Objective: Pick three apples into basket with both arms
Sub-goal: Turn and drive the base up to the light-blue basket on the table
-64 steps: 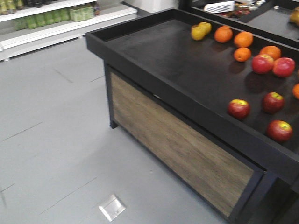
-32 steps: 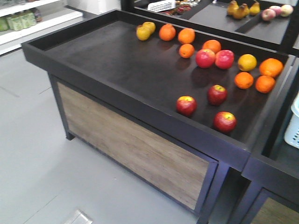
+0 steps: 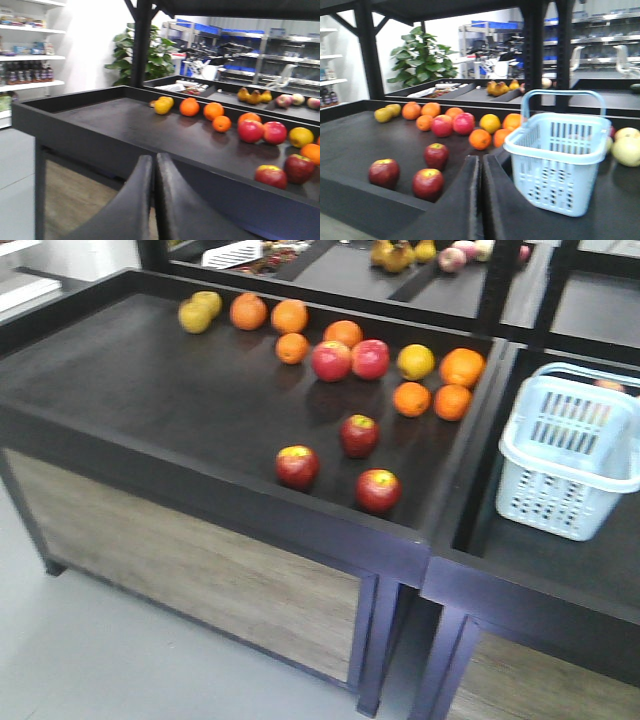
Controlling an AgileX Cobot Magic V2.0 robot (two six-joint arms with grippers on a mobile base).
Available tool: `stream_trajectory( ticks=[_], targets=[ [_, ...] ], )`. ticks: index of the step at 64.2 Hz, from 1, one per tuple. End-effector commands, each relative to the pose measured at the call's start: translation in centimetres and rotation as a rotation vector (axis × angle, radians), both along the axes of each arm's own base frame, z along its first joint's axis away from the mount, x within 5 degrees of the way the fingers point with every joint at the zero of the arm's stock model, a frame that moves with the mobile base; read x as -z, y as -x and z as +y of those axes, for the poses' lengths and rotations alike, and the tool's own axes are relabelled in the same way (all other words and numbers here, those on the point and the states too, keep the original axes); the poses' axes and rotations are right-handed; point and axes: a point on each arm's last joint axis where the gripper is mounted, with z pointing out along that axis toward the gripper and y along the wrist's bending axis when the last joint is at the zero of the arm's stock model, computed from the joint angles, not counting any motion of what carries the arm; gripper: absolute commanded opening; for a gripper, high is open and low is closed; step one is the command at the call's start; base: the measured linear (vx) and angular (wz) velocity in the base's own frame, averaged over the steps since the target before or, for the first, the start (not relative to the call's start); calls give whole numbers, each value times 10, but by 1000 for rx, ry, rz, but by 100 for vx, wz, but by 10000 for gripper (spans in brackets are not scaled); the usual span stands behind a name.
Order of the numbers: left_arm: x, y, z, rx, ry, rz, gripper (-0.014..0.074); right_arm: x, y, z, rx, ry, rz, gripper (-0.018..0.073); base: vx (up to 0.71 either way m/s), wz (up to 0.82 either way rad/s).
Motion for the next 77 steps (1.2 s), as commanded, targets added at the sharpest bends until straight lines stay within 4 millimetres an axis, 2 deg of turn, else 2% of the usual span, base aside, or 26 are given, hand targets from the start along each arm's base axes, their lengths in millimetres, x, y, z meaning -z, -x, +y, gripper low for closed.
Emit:
stream_trajectory(
  ticks=[1,77],
  targets=[
    [-6,2,0,4,6,-81,-6,-3,1,1,-3,15,-75,-4,2,-44],
    [-6,2,0,4,6,-81,-6,-3,1,1,-3,15,-75,-4,5,-32]
  ],
)
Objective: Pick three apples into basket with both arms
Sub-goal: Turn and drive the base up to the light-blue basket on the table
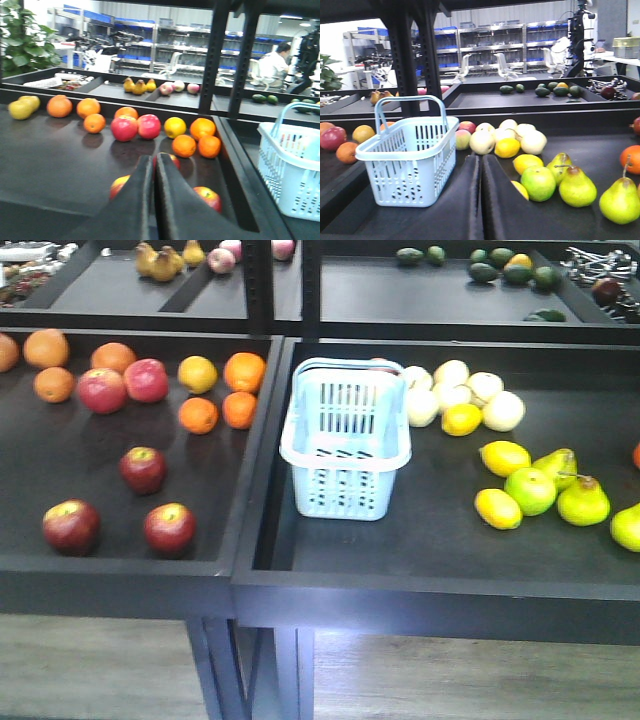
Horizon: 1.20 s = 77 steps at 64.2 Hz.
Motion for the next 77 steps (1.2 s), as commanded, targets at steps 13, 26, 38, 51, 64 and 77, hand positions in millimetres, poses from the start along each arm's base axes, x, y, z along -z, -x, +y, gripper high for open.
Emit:
stream_trajectory(
  ticks=[13,26,38,51,64,77],
  targets=[
    [-6,2,0,4,6,-81,-6,-3,1,1,-3,15,-75,-4,10,-17],
    [-6,2,0,4,6,-81,-6,-3,1,1,-3,15,-75,-4,11,-9],
    [-6,2,0,4,6,-81,-6,-3,1,1,-3,15,-75,-4,11,-6],
    [-6,2,0,4,6,-81,-6,-3,1,1,-3,15,-75,-4,10,-4],
    [-6,2,0,4,6,-81,-6,-3,1,1,-3,15,-75,-4,8,-3],
    [-6,2,0,4,6,-81,-6,-3,1,1,-3,15,-75,-4,7,0]
  ],
)
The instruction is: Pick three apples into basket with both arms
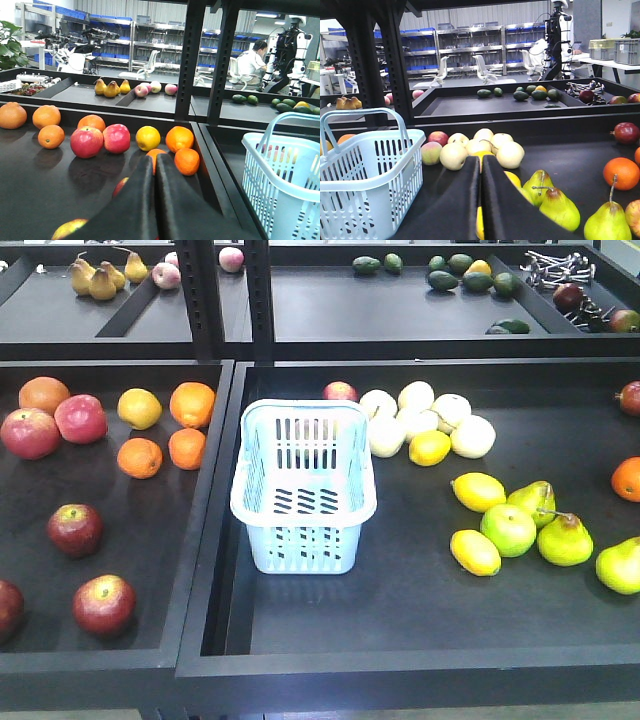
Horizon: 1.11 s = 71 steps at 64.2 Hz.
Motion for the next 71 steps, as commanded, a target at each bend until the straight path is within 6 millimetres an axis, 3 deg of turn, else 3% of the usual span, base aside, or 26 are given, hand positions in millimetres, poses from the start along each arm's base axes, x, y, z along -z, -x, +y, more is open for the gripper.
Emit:
stream_trajectory(
  ticks=[1,71],
  targets=[
    [-6,2,0,4,6,-81,-6,-3,1,1,-3,15,-75,-4,6,0],
    [-6,2,0,4,6,-81,-6,-3,1,1,-3,15,-75,-4,8,0]
  ],
)
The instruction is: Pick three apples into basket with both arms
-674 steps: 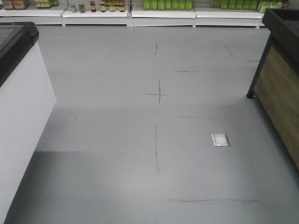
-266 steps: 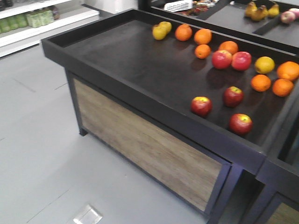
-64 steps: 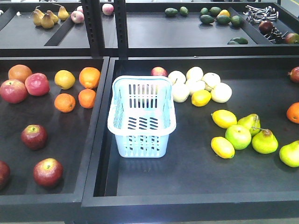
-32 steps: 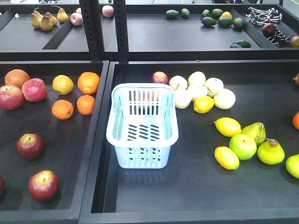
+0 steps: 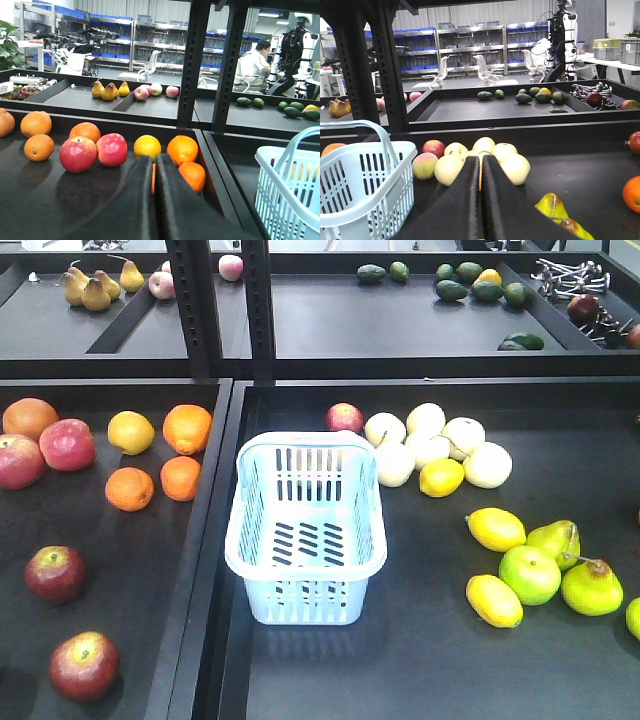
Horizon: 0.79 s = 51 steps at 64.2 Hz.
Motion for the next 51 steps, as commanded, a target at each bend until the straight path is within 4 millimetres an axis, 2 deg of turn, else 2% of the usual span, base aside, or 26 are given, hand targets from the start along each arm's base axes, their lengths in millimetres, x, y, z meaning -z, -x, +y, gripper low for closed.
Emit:
stream_trajectory(
  ticks=[1,51],
  targets=[
    [-6,2,0,4,6,-81,-6,-3,1,1,-3,15,-75,-4,6,0],
    [-6,2,0,4,6,-81,-6,-3,1,1,-3,15,-75,-4,4,0]
  ],
)
